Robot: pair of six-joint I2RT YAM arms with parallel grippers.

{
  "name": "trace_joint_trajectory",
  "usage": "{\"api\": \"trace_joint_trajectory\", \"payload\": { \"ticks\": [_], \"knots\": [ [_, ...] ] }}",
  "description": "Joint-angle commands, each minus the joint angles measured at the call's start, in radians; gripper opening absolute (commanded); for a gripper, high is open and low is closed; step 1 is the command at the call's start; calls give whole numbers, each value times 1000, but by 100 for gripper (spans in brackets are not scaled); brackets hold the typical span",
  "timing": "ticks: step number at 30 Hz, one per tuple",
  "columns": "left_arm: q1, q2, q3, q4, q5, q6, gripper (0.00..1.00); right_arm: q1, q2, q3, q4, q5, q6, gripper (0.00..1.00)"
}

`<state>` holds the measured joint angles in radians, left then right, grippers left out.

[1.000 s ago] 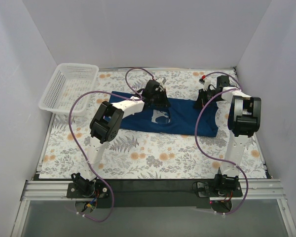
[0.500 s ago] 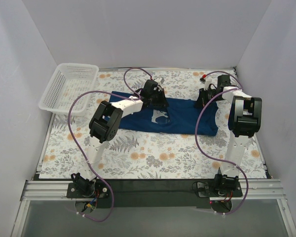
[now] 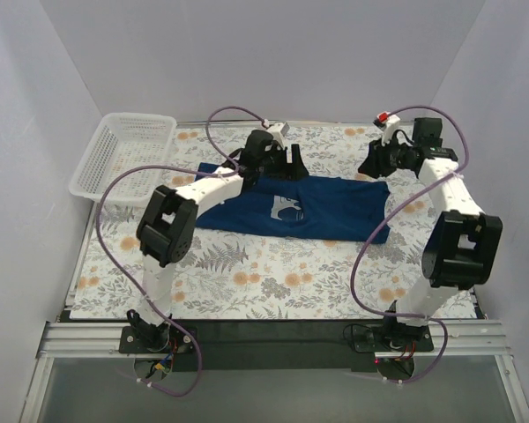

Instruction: Fold and stack the t-shirts

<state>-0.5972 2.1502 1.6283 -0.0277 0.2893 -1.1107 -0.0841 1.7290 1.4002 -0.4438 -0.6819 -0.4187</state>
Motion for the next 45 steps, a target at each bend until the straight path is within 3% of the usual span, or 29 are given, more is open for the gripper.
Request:
{"api": "trace_joint_trajectory", "payload": {
  "ticks": [1, 4, 5, 6, 10, 14, 18, 30, 40, 45],
  "knots": [
    [8, -324, -140, 22, -33, 54, 69, -51, -92, -110, -126, 19, -100, 35],
    [20, -511, -437, 55, -99, 22, 72, -129, -152, -265, -177, 9, -212, 38],
    [26, -644, -520, 70, -113, -3, 74, -150, -167, -297, -203, 2, -263, 40],
    [55, -708, -683, 99, -128, -26, 76, -187, -184, -344, -219, -5, -284, 41],
    [166, -990, -985, 127, -134, -133, 80, -218, -184, -394, -266, -30, -321, 42],
    [276, -1157, -1148, 89, -170, -205, 86, -223, -154, -400, -251, -19, -295, 41],
    [321, -1187, -1191, 48, -208, -245, 87, -226, -100, -395, -214, 10, -266, 41],
    [393, -1015, -1118, 2, -275, -285, 85, -246, -80, -420, -184, 18, -258, 40],
    [432, -854, -1007, -57, -366, -285, 67, -258, -85, -426, -187, 7, -267, 40],
    [433, -814, -999, -101, -421, -322, 66, -261, -92, -428, -187, 2, -265, 40]
  ]
}}
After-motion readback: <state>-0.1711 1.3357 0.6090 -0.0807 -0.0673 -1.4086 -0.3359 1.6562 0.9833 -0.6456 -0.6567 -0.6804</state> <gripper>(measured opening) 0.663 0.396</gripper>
